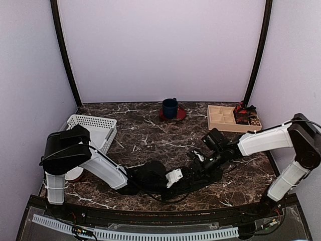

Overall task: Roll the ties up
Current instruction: Roll the tie at the center of the board.

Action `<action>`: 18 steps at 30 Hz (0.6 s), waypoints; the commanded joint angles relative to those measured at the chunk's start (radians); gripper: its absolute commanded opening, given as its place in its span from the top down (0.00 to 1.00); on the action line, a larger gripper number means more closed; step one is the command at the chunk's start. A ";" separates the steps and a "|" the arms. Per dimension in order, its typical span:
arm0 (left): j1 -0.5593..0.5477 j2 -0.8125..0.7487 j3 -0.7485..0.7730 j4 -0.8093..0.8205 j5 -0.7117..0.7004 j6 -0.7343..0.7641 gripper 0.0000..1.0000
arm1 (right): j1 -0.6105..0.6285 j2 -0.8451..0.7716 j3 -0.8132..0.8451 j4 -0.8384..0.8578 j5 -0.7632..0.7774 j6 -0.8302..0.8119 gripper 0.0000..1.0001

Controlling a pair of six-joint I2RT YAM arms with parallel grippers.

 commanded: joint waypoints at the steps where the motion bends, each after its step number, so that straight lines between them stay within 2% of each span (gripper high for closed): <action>1: -0.001 0.065 -0.031 -0.215 0.009 -0.025 0.60 | 0.030 0.053 0.021 0.053 -0.008 0.017 0.57; 4: -0.002 0.064 -0.034 -0.213 0.008 -0.026 0.60 | 0.039 0.060 0.013 0.061 0.006 0.018 0.67; 9: -0.002 0.062 -0.043 -0.206 0.004 -0.035 0.57 | 0.038 0.050 -0.011 0.057 0.025 0.014 0.97; 10: -0.002 0.062 -0.042 -0.203 0.000 -0.036 0.55 | 0.037 0.049 -0.019 0.057 0.030 0.012 1.00; 13: -0.001 0.060 -0.044 -0.186 -0.015 -0.041 0.43 | 0.032 0.049 -0.050 0.064 0.041 0.015 1.00; 18: 0.000 0.045 -0.045 -0.130 -0.048 -0.024 0.31 | 0.013 0.066 -0.086 0.110 0.020 0.026 1.00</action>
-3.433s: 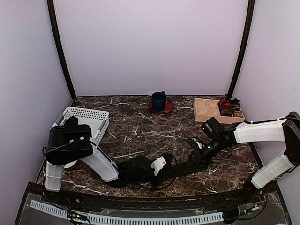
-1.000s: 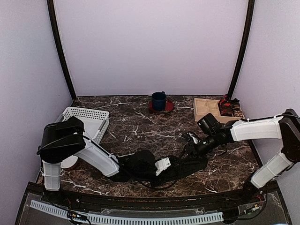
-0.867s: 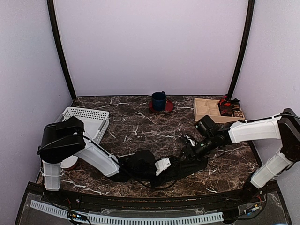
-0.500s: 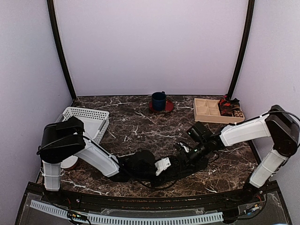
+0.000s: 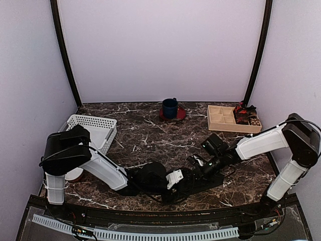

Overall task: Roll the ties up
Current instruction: Roll the tie at the center of the board.

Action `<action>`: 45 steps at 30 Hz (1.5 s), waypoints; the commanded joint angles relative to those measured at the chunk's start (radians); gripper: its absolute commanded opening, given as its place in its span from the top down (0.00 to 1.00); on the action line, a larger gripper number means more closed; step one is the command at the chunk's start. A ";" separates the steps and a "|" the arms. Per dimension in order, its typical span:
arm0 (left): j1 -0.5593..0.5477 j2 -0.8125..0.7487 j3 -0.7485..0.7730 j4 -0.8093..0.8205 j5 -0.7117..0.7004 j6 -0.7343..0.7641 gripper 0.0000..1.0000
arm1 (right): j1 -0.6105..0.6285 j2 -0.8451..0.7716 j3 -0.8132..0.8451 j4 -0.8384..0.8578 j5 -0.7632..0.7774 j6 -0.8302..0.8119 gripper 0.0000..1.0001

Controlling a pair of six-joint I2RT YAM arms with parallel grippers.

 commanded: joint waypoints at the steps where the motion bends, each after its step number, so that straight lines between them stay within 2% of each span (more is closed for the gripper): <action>1: 0.004 0.038 -0.047 -0.126 -0.060 -0.005 0.29 | -0.015 0.016 -0.043 0.030 0.014 -0.001 1.00; 7: 0.004 -0.044 -0.163 0.141 -0.102 0.010 0.20 | -0.067 0.026 -0.085 0.016 0.005 -0.041 1.00; 10: 0.004 -0.054 -0.220 0.267 -0.092 0.001 0.19 | -0.084 0.042 -0.094 -0.006 0.009 -0.077 1.00; 14: 0.003 -0.014 -0.257 0.411 -0.045 -0.014 0.19 | -0.118 0.078 -0.107 -0.016 0.012 -0.116 1.00; 20: 0.001 0.117 -0.198 0.549 -0.009 -0.017 0.19 | -0.133 0.142 -0.096 -0.052 0.044 -0.177 1.00; 26: 0.000 0.227 -0.092 0.603 0.070 -0.073 0.23 | -0.133 0.179 -0.104 -0.027 0.075 -0.183 1.00; 31: 0.000 0.245 -0.129 0.661 0.012 -0.190 0.35 | -0.133 0.202 -0.071 -0.039 0.099 -0.212 1.00; 33: 0.001 0.231 -0.168 0.674 -0.008 -0.213 0.35 | -0.133 0.222 -0.040 -0.045 0.107 -0.220 1.00; 37: -0.004 0.196 -0.244 0.639 -0.052 -0.232 0.27 | -0.125 0.262 0.019 -0.052 0.110 -0.236 1.00; 41: -0.020 0.176 -0.227 0.515 -0.143 -0.200 0.26 | -0.115 0.273 0.054 -0.052 0.113 -0.248 1.00; 45: -0.021 0.179 -0.192 0.464 -0.173 -0.176 0.26 | -0.085 0.289 0.105 -0.065 0.112 -0.272 1.00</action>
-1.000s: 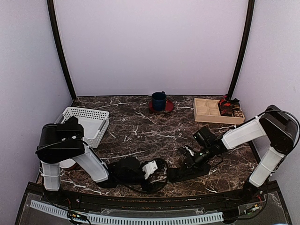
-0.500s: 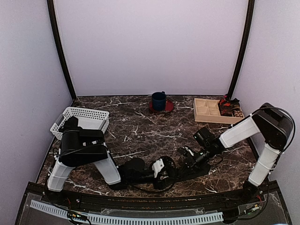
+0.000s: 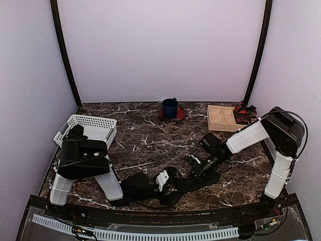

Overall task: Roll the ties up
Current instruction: Roll the tie at the center of the board.

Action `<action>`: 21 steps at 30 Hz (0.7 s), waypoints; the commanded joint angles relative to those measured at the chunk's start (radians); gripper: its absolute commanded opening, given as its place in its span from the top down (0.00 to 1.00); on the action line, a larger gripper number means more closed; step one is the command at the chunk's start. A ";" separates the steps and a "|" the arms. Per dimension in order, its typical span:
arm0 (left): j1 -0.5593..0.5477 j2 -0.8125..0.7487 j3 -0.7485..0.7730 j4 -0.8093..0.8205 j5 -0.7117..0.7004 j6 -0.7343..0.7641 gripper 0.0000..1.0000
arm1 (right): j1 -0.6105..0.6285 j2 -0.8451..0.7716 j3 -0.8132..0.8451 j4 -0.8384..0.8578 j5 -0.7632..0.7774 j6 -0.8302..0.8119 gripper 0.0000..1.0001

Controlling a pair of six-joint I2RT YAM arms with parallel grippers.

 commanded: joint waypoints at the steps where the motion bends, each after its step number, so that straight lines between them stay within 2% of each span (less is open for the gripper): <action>1: -0.001 0.021 0.008 -0.239 -0.059 -0.016 0.27 | 0.035 0.069 0.018 -0.037 0.302 -0.046 1.00; 3: -0.001 0.026 0.015 -0.241 -0.049 -0.018 0.33 | 0.037 0.061 0.014 -0.041 0.302 -0.047 1.00; 7: -0.001 0.020 0.008 -0.263 -0.055 -0.018 0.56 | 0.036 0.025 -0.003 -0.072 0.326 -0.063 1.00; 9: -0.004 0.005 0.006 -0.311 -0.060 0.001 0.62 | 0.030 -0.010 -0.005 -0.094 0.340 -0.067 1.00; 11: -0.013 -0.010 -0.002 -0.347 -0.060 0.034 0.64 | 0.016 -0.045 0.004 -0.117 0.343 -0.067 0.95; 14: -0.026 -0.032 0.016 -0.466 -0.076 0.072 0.63 | 0.004 -0.095 0.049 -0.179 0.330 -0.070 0.72; 15: -0.029 -0.037 0.028 -0.504 -0.082 0.080 0.63 | 0.005 -0.114 0.067 -0.191 0.319 -0.067 0.68; 18: -0.034 -0.043 0.052 -0.578 -0.089 0.087 0.61 | 0.010 -0.166 0.098 -0.199 0.265 -0.025 0.60; 21: -0.037 -0.043 0.072 -0.628 -0.096 0.080 0.60 | 0.036 -0.194 0.101 -0.189 0.219 0.029 0.58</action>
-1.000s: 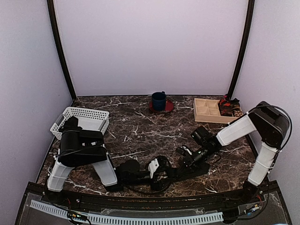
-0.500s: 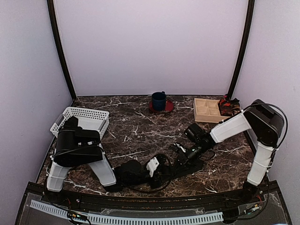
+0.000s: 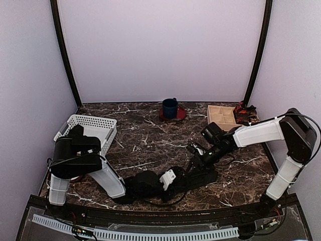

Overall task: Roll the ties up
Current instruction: Roll the tie at the center of the board.

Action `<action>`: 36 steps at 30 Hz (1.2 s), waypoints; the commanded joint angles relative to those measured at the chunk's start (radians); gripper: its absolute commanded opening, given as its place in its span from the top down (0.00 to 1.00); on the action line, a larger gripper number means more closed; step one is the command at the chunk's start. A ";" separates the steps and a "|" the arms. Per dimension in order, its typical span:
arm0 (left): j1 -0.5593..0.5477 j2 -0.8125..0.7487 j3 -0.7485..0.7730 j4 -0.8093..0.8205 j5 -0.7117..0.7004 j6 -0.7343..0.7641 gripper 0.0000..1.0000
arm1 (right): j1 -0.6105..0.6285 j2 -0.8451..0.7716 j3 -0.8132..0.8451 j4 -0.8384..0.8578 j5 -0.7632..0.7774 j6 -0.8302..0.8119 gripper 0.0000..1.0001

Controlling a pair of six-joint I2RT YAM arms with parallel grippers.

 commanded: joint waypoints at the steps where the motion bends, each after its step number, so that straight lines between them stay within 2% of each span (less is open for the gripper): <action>1: -0.013 0.027 0.001 -0.330 -0.006 0.013 0.59 | 0.035 -0.044 0.019 -0.032 -0.022 0.074 0.58; 12: -0.020 0.025 0.014 -0.363 -0.008 0.012 0.58 | 0.109 0.027 0.043 -0.049 0.041 0.108 0.58; 15: -0.019 0.024 0.015 -0.362 -0.004 0.015 0.58 | 0.111 0.051 0.043 -0.060 0.071 0.095 0.67; 20: -0.020 0.011 0.003 -0.353 -0.006 0.029 0.51 | 0.109 0.046 0.004 -0.050 0.086 0.088 1.00; 25: -0.019 -0.039 -0.041 -0.261 -0.025 0.075 0.34 | 0.087 0.038 -0.072 -0.006 0.073 0.106 1.00; 28: -0.018 -0.068 -0.098 -0.112 -0.024 0.104 0.26 | 0.062 0.046 -0.106 0.032 0.043 0.116 1.00; 32: -0.019 -0.057 -0.126 0.031 -0.009 0.133 0.24 | 0.020 0.091 -0.114 0.055 0.000 0.101 1.00; 36: -0.019 -0.012 -0.100 0.085 0.009 0.164 0.23 | -0.016 0.146 -0.106 0.039 -0.002 0.051 1.00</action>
